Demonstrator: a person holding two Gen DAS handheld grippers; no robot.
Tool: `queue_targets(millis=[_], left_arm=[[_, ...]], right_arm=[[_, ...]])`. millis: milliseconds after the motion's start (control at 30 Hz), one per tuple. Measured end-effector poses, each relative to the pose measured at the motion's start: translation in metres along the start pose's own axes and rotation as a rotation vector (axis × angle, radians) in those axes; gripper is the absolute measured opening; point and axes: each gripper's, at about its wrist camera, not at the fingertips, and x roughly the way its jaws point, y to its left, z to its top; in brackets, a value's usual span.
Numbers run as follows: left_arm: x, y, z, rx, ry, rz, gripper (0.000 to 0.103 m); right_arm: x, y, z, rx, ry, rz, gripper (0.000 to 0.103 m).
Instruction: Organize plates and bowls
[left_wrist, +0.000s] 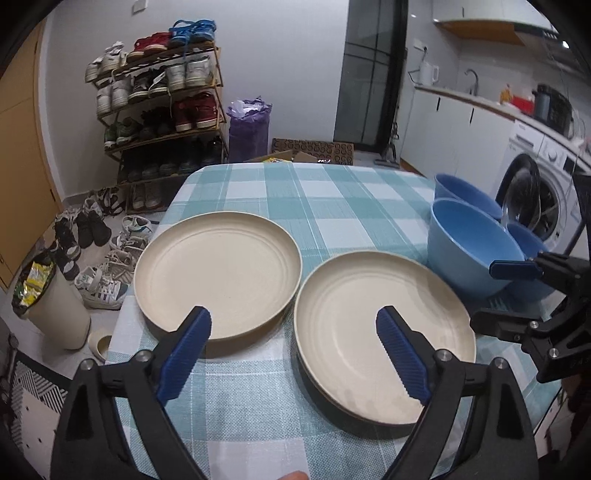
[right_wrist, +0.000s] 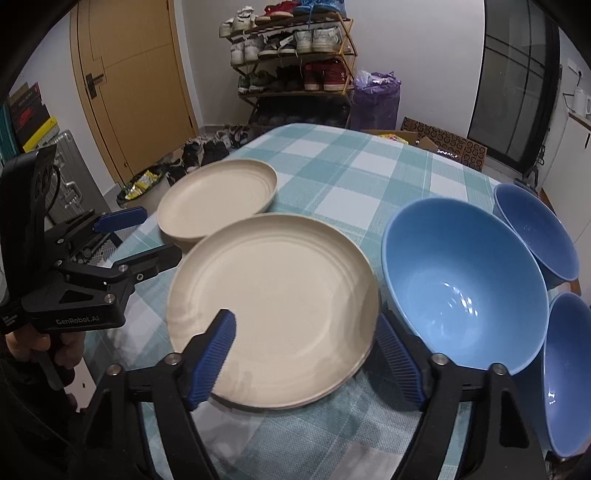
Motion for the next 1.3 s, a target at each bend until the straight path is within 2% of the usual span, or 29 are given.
queue_targets(millis=[100, 200, 300, 400, 767, 1300], left_arm=[[-0.003, 0.007, 0.002, -0.014, -0.009, 0.015, 0.093], [-0.007, 0.012, 0.004, -0.03, -0.028, 0.026, 0.103], [-0.011, 0.015, 0.007, -0.041, -0.055, 0.028, 0.103], [-0.014, 0.019, 0.01, -0.046, -0.068, 0.044, 0.103], [-0.019, 0.053, 0.016, -0.151, -0.092, 0.108, 0.103], [-0.005, 0.103, 0.027, -0.239, -0.109, 0.199, 0.103]], right_arm=[[-0.003, 0.0, 0.01, 0.02, -0.022, 0.003, 0.088], [-0.006, 0.001, 0.02, 0.037, -0.043, 0.006, 0.094], [-0.01, 0.005, 0.029, 0.04, -0.066, 0.013, 0.1], [-0.011, 0.009, 0.037, 0.034, -0.083, 0.015, 0.102], [-0.01, 0.014, 0.061, 0.042, -0.123, 0.03, 0.102], [0.025, 0.023, 0.086, 0.059, -0.075, 0.043, 0.102]])
